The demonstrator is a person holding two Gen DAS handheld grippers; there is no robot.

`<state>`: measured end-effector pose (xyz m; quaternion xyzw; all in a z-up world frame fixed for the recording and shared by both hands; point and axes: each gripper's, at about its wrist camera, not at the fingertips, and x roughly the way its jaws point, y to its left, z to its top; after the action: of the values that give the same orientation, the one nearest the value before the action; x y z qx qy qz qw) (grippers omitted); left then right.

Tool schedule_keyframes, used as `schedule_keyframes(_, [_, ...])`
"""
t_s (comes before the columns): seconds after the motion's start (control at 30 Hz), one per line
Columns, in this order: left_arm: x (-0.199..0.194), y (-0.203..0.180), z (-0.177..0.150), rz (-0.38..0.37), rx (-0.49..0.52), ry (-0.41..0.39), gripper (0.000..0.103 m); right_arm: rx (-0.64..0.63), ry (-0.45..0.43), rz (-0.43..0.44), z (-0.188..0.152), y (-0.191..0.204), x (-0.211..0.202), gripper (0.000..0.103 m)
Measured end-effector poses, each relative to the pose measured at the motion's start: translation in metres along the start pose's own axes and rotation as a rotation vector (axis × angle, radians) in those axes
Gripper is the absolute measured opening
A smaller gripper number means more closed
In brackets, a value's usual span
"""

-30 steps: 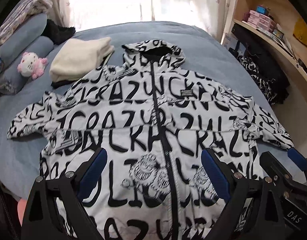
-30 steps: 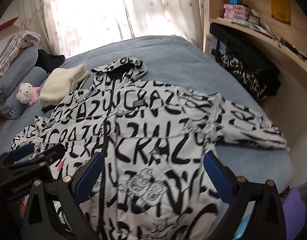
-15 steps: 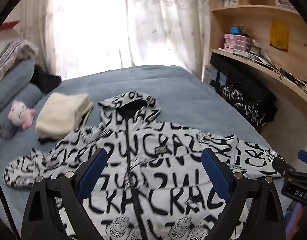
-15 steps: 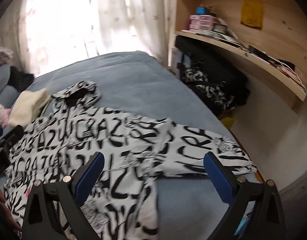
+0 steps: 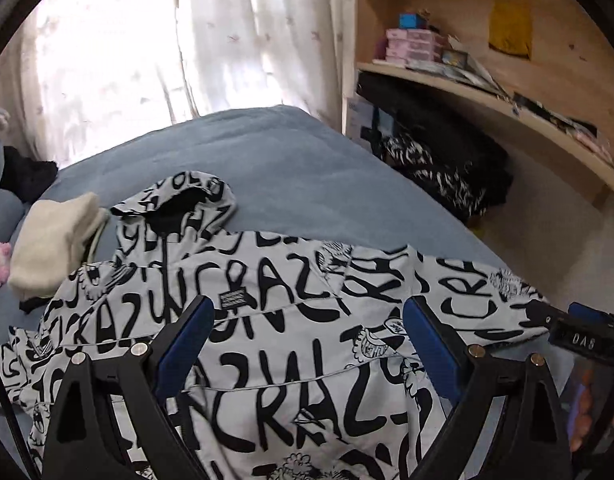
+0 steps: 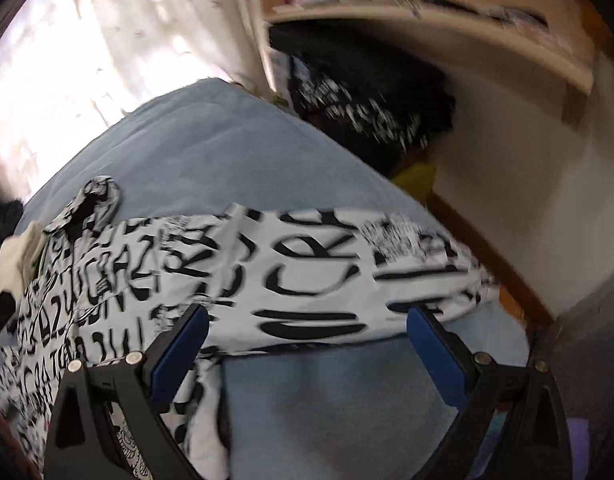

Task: Fold large clothes
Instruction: 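Grasp the jacket sleeve cuff with the right gripper and lift it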

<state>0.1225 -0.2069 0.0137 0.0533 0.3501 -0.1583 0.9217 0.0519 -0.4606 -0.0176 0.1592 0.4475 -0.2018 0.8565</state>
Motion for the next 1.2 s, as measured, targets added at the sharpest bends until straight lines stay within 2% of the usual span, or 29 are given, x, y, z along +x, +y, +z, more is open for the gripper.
schedule_keyframes(0.1, [0.023,-0.015,-0.005,-0.008,0.039,0.035,0.094,0.105,0.078,0.017,-0.001,-0.029,0.026,0.1])
schedule_keyframes(0.27, [0.057,-0.029,-0.013,-0.003,0.021,0.054,0.094,0.3,0.149,0.035,-0.002,-0.082,0.062,0.095])
schedule_keyframes(0.43, [0.099,-0.037,-0.022,0.094,0.025,0.094,0.094,0.518,0.226,0.071,-0.007,-0.128,0.095,0.085])
schedule_keyframes(0.6, [0.13,-0.032,-0.03,0.073,-0.007,0.166,0.094,0.616,0.193,0.115,-0.005,-0.144,0.101,0.083])
schedule_keyframes(0.67, [0.137,-0.028,-0.033,0.073,-0.03,0.182,0.094,0.646,0.179,0.122,-0.004,-0.149,0.107,0.061])
schedule_keyframes(0.73, [0.139,-0.023,-0.036,0.055,-0.053,0.186,0.094,0.662,0.206,0.131,-0.003,-0.153,0.117,0.012])
schedule_keyframes(0.8, [0.136,-0.016,-0.037,0.049,-0.065,0.181,0.094,0.677,0.185,0.139,-0.001,-0.152,0.116,0.007])
schedule_keyframes(0.87, [0.125,-0.008,-0.037,0.051,-0.064,0.156,0.094,0.609,0.104,0.126,0.008,-0.137,0.097,0.005])
schedule_keyframes(0.93, [0.113,0.002,-0.036,0.054,-0.059,0.123,0.094,0.474,-0.01,0.141,0.023,-0.104,0.067,0.004])
schedule_keyframes(1.0, [0.101,0.014,-0.034,0.049,-0.068,0.1,0.094,0.379,-0.074,0.202,0.033,-0.074,0.045,0.004])
schedule_keyframes(1.07, [0.088,0.033,-0.033,0.043,-0.093,0.083,0.094,0.241,-0.143,0.276,0.041,-0.024,0.018,0.004])
schedule_keyframes(1.2, [0.068,0.067,-0.035,0.08,-0.135,0.081,0.094,0.034,-0.178,0.409,0.038,0.062,-0.009,0.004])
